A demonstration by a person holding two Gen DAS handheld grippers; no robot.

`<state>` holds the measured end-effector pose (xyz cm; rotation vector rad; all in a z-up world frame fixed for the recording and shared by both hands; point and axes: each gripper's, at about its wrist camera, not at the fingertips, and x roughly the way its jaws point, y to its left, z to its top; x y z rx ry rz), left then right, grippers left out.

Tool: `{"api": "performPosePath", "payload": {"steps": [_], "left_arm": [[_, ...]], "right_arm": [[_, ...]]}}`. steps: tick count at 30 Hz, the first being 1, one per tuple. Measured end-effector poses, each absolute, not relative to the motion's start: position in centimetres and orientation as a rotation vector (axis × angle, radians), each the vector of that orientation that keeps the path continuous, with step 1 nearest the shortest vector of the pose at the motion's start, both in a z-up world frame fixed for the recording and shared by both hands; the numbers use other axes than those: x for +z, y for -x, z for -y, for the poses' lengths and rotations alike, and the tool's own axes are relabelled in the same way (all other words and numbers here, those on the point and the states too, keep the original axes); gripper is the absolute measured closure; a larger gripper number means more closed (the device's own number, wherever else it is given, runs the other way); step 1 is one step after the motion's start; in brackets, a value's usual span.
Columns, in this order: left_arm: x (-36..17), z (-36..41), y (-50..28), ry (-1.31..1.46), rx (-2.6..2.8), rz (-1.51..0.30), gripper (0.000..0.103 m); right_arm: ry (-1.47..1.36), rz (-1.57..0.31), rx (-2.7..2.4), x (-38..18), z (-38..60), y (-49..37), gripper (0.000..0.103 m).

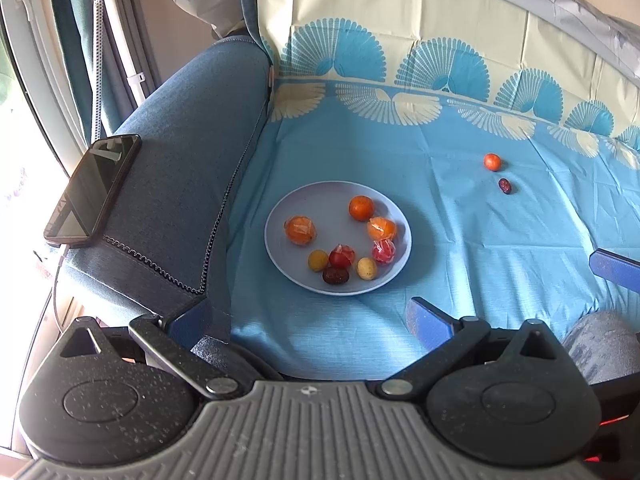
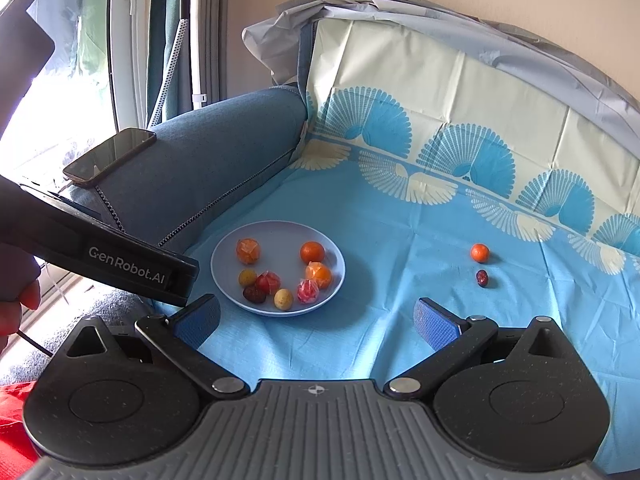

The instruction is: Organize fruits

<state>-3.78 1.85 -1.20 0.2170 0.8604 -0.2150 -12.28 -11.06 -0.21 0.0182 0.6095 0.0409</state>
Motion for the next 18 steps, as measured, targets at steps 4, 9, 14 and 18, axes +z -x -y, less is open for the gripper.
{"api": "performPosePath", "payload": {"steps": [4,9,14,18], "left_arm": [[-1.4,-1.7,3.5,-0.221,-0.216,-0.868,0.0],[-1.7,-1.6,2.6,-0.228,-0.199,-0.884,0.0],[-1.9,-1.6,0.9,-0.218,-0.17,-0.914,0.0],[-2.5,-0.9,-0.9,-0.232,-0.151,-0.957,0.0]], "right_arm": [[-0.025,-0.618,0.04,-0.5,11.1,12.0,0.001],[-0.052,-0.629,0.012,-1.2,11.9,11.3,0.001],[-0.125,-0.671,-0.059,-3.2,14.3,9.7,0.001],[-0.166,-0.695,-0.155,-6.0,17.6,7.3,0.001]]}}
